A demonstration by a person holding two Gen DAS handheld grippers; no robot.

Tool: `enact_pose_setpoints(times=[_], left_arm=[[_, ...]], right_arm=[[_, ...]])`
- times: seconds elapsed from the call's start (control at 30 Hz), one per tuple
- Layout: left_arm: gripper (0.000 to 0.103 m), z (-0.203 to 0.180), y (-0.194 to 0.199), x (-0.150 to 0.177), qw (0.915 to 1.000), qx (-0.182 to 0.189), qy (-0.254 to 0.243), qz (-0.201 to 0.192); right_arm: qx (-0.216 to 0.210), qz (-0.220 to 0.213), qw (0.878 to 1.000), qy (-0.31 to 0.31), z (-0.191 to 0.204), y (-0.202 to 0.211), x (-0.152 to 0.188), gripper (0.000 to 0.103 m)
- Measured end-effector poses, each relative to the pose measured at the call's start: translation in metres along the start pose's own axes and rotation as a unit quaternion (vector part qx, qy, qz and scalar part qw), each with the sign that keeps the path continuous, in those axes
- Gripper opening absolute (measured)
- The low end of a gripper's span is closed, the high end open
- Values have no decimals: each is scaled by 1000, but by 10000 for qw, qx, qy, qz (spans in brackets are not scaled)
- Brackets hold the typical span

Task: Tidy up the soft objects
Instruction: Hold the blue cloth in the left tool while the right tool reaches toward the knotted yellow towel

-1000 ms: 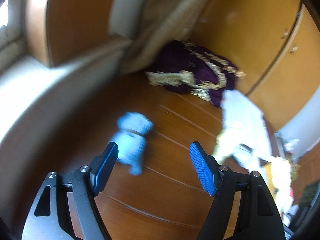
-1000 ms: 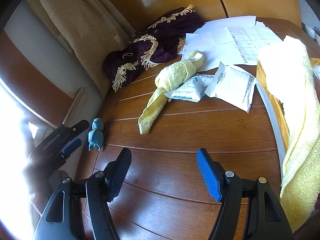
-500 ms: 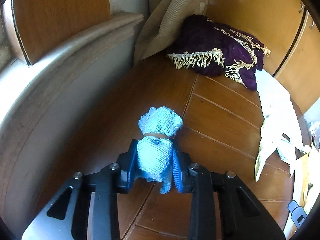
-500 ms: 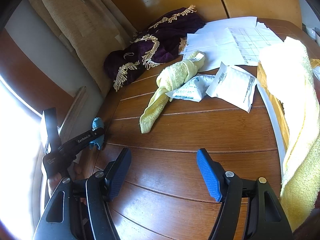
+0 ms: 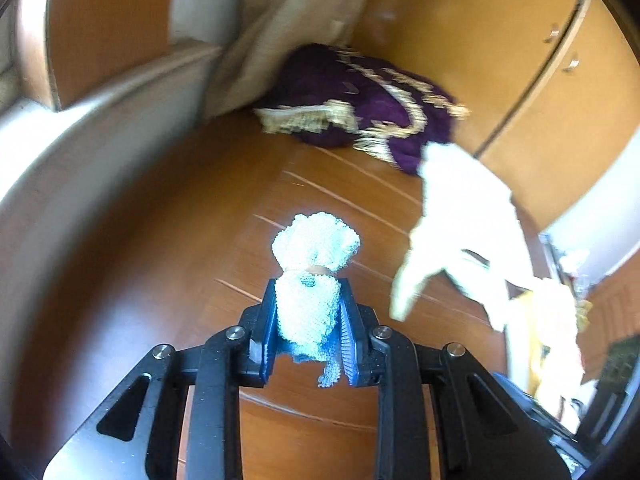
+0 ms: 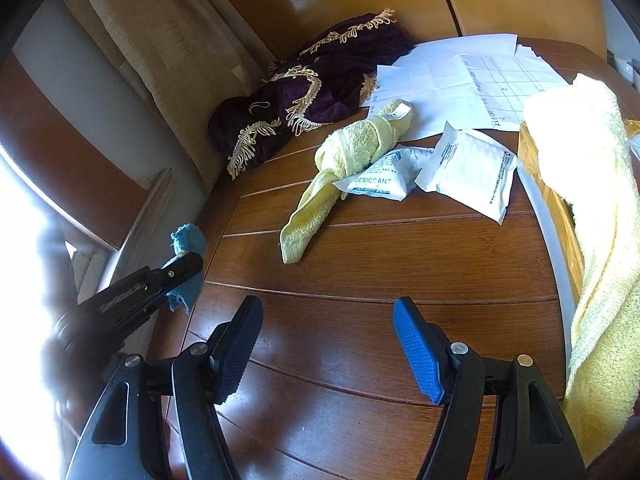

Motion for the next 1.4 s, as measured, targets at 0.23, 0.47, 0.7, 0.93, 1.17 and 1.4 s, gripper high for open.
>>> enact_pose_setpoints(times=[0.23, 0.47, 0.7, 0.93, 1.17, 1.4], left_arm=[[23, -11, -12, 8, 9979, 593, 244, 84], [23, -2, -14, 12, 9967, 640, 473, 160], [23, -4, -14, 12, 9966, 685, 428, 134], [23, -3, -13, 13, 9965, 700, 434, 119], [23, -4, -13, 13, 9967, 695, 392, 116], [23, -5, -13, 14, 9969, 686, 368, 123]], right_arm=[[22, 18, 10000, -18, -2, -2, 1, 70], [42, 26, 10000, -2, -2, -3, 1, 70], [71, 39, 10000, -9, -3, -5, 1, 70], [68, 35, 10000, 1, -2, -5, 2, 70], [69, 31, 10000, -6, -2, -4, 2, 70], [68, 31, 10000, -15, -3, -4, 1, 70]])
Point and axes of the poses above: each gripper's, at about its wrist camera, not at the fingertips, and y roughly against the way its jaws point, z to its left, x to its underside, the point moved 8 cm from there along -y, roughly the way its jaws point, and after that the axes turned 2 degrees about y, right-handed, at the moved point
